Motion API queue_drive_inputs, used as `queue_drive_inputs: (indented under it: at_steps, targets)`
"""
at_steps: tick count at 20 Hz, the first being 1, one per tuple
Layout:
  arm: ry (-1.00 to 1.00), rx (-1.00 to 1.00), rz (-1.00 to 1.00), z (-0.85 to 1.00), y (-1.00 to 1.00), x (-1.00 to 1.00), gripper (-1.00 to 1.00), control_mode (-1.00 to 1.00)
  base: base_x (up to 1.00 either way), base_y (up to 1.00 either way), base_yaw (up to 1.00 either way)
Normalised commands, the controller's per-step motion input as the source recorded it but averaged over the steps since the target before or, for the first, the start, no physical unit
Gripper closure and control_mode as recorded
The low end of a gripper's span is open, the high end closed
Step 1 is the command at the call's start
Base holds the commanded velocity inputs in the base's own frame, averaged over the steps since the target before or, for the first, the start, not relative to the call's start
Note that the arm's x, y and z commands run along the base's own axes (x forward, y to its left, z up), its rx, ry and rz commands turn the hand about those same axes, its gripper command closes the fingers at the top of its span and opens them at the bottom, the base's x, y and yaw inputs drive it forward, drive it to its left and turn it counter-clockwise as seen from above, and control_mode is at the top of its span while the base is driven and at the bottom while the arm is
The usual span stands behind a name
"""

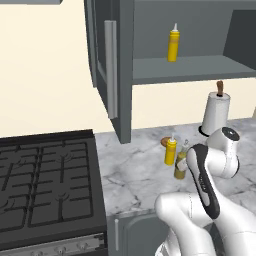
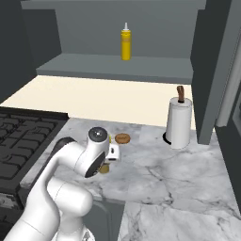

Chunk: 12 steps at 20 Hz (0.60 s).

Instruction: Pick the oil and vinegar bottle and mustard from the counter and place them in the cabinet.

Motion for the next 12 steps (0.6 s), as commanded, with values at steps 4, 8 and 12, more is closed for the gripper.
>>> queue_drive_inputs:
  at_steps: [4, 8, 12]
  targets:
    - [0.00, 0.06, 0.00, -0.08, 0.00, 0.20, -1.00, -1.00, 0.00, 0.00, 0.00]
    - [0.00, 0.03, 0.00, -0.07, -0.02, 0.27, -1.00, -1.00, 0.00, 0.00, 0.00]
    - [0.00, 0.03, 0.00, -0.06, -0.07, 0.28, -1.00, -1.00, 0.00, 0.00, 0.00]
